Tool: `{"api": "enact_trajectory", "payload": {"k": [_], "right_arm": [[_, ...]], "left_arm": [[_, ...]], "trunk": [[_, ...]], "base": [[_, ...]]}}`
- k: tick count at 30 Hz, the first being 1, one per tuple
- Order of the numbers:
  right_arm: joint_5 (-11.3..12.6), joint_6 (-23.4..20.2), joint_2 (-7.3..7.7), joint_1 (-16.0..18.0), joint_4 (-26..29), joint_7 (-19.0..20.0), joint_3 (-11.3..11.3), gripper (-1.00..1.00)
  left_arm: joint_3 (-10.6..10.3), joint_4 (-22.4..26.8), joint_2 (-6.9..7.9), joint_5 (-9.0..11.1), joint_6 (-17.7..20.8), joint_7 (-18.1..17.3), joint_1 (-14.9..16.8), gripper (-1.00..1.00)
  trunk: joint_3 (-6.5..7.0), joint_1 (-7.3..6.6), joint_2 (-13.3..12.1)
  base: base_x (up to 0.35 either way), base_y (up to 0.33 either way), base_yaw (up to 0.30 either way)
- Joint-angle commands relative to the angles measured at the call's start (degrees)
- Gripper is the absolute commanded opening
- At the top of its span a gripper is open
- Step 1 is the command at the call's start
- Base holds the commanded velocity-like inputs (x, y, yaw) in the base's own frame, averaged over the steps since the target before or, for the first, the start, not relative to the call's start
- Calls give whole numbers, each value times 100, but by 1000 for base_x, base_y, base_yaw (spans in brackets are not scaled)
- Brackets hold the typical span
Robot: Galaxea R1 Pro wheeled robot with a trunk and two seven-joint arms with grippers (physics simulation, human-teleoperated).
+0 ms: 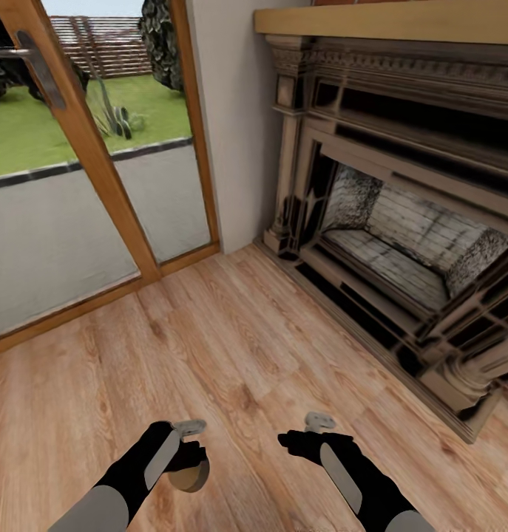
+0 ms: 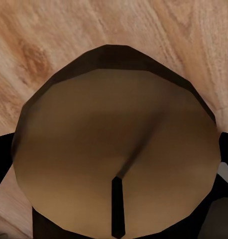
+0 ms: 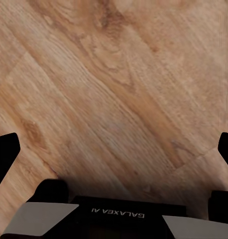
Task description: Place each of the two pumpkins and all three candles from the living room inside a cabinet in the living room (use any cabinet), then make sure every cabinet is closed, and position the cauldron so it is next to a table in the living room.
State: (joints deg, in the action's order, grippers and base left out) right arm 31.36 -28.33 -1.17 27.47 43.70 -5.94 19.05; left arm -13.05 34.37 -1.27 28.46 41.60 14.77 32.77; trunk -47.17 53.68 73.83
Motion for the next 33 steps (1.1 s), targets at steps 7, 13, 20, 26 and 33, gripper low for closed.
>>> {"api": "enact_trajectory", "payload": {"k": [7, 13, 20, 26, 33], "right_arm": [[61, -15, 4, 4, 7, -54, 19, 100], [63, -13, 3, 4, 0, -50, 19, 100], [63, -7, 11, 4, -2, -48, 19, 100], [62, -6, 7, 4, -87, -43, 19, 100], [47, -1, 10, 4, -156, 162, 16, 100]], "left_arm": [[-22, 23, 4, 63, 15, 52, 1, -100], [-22, 110, 4, 55, 15, 52, 1, -100], [-22, 114, 4, 54, 15, 52, 1, -100], [-22, 114, 4, 54, 15, 52, 1, -100], [-22, 114, 5, 54, 15, 52, 1, -100]], "trunk": [[-5, 0, 3], [49, -66, -118], [175, -220, -399], [283, -351, -639], [408, -505, -920]], "base": [[2, 2, -267], [0, 0, -280], [0, 0, -280], [0, 0, -283], [0, 0, -284]]}}
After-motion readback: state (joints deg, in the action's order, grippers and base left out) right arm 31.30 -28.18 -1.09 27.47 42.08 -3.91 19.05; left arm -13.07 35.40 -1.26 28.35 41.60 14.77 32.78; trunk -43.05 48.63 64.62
